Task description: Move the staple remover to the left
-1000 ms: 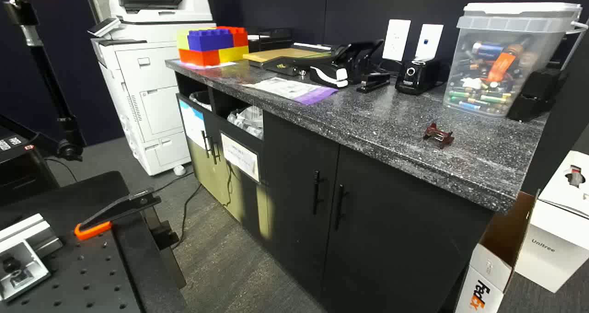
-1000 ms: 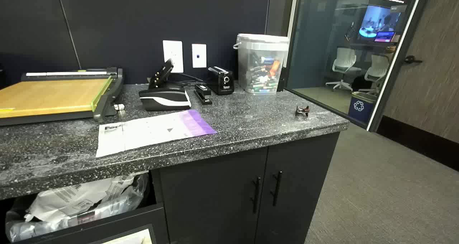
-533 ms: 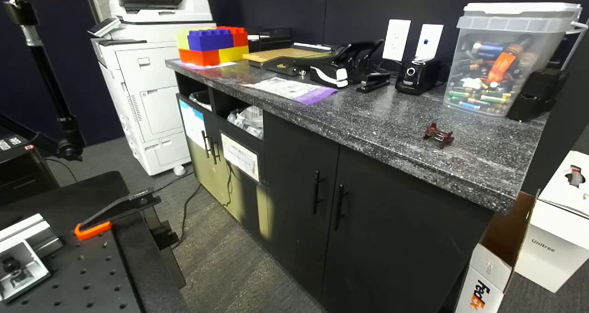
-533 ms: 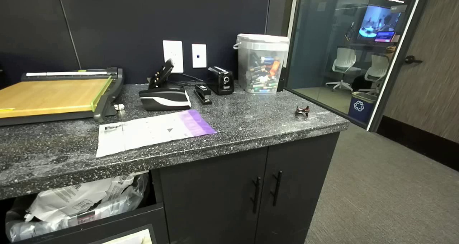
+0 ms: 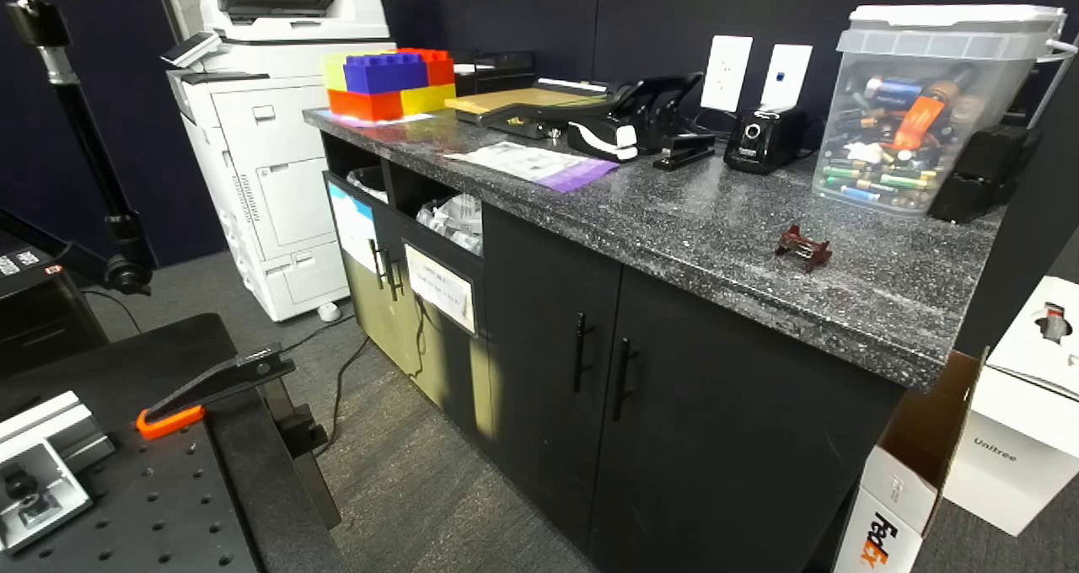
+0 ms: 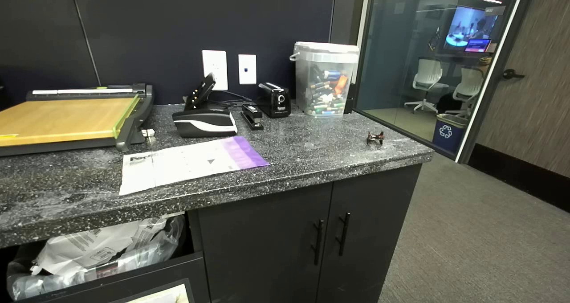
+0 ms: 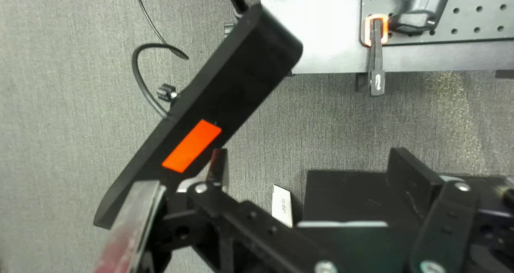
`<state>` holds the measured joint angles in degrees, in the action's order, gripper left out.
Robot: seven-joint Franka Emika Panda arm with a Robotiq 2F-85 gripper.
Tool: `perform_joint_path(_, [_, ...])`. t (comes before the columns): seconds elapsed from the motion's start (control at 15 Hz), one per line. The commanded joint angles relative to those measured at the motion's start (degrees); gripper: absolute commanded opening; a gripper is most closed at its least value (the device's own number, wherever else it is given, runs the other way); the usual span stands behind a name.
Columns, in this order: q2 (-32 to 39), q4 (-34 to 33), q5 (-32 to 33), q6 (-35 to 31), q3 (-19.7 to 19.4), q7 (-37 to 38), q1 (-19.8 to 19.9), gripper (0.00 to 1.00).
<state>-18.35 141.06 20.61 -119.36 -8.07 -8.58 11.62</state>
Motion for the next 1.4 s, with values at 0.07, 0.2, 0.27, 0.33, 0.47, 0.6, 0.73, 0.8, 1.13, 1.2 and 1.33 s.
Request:
perform_joint_path(0.07, [17.55, -16.99, -3.93, -0.58, -0.41, -0.04, -1.72, 1.00])
perform_joint_path(0.2, [23.24, -24.05, -4.29, 0.81, 0.36, 0.10, -2.45, 1.00])
perform_joint_path(0.27, [26.11, -27.61, -4.18, 0.54, 0.57, 0.18, -2.83, 1.00])
perform_joint_path(0.33, [29.07, -31.16, -4.53, 0.35, 0.72, -0.08, -3.09, 1.00])
perform_joint_path(0.47, [35.54, -38.11, -6.17, -1.55, 0.88, -0.19, -3.28, 1.00])
perform_joint_path(0.6, [41.82, -44.97, -10.20, -2.57, 1.45, 0.27, -2.94, 1.00])
perform_joint_path(0.73, [47.96, -51.61, -14.41, -4.88, 2.11, 0.95, -2.10, 1.00])
perform_joint_path(0.8, [51.12, -54.86, -17.26, -4.46, 2.72, 1.38, -1.58, 1.00])
perform_joint_path(1.13, [66.32, -70.32, -21.31, -4.20, 4.73, 4.20, -2.67, 1.00])
perform_joint_path(1.2, [69.13, -73.28, -21.38, -4.32, 5.12, 4.85, -3.19, 1.00])
perform_joint_path(1.33, [74.79, -79.28, -21.05, -4.92, 5.83, 6.76, -4.63, 1.00])
